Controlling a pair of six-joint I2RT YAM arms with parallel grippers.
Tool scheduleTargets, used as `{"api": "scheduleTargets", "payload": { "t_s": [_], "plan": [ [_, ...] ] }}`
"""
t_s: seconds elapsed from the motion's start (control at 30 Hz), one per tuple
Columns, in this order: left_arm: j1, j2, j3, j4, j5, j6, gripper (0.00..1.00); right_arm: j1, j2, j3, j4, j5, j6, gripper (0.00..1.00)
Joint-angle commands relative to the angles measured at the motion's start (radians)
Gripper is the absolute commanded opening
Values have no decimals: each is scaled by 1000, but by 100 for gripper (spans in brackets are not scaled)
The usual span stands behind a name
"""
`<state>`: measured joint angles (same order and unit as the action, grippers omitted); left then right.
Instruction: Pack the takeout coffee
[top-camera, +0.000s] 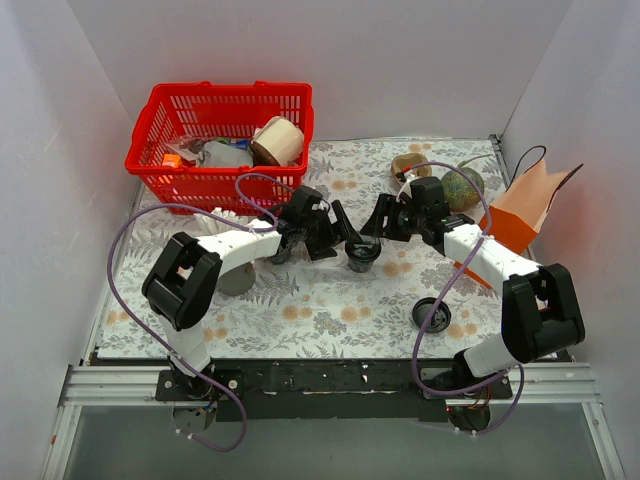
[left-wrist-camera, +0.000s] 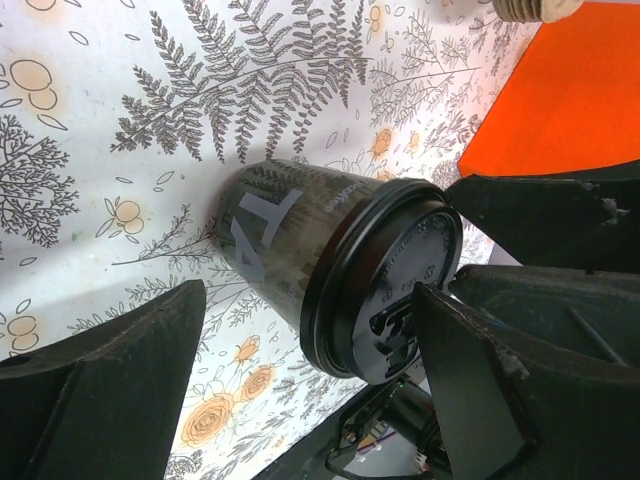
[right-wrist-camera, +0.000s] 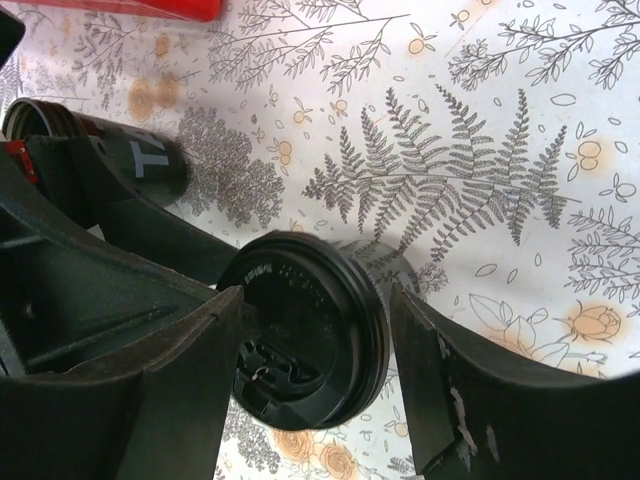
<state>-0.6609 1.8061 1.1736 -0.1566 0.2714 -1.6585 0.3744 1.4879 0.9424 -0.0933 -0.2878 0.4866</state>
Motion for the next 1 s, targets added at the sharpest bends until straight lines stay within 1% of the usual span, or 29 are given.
{"api": "scheduleTargets", "payload": {
  "t_s": [0.0,0.17,0.27,0.43,0.47,0.5,0.57,0.6,0.63,0.77,0.97],
  "plan": [
    [-12,-89,9,-26,-20,20,84,4,-73,1,-29,-24,-11,68],
    [-31,-94,-6,-21,-6,13,84,3,-117,-48,-59,15,-19,68],
    [-43,-82,-14,-14,-5,3,82,4,-124,-79,-60,10,-14,67],
    [-59,-45,-15,-12,-17,-1,72,4,-97,-123,-33,6,-13,61],
    [-59,-39,-12,-12,-21,-4,70,4,-92,-129,-22,7,-13,54],
    [-60,-34,-14,-11,-26,-4,68,4,-83,-132,-16,7,-13,51],
    [-60,-18,-11,-12,-38,-6,60,3,-74,-134,-13,9,-14,47],
    [-62,-11,-11,-18,-40,-6,58,3,-61,-134,-14,7,-17,47],
    [-60,-7,-11,-21,-43,-6,53,4,-57,-134,-14,4,-19,45],
    [-60,-1,-6,-37,-73,-3,42,3,-46,-140,-6,2,-20,42],
    [-60,16,8,-66,-93,6,41,4,-43,-136,-5,29,-23,38]
  ]
}}
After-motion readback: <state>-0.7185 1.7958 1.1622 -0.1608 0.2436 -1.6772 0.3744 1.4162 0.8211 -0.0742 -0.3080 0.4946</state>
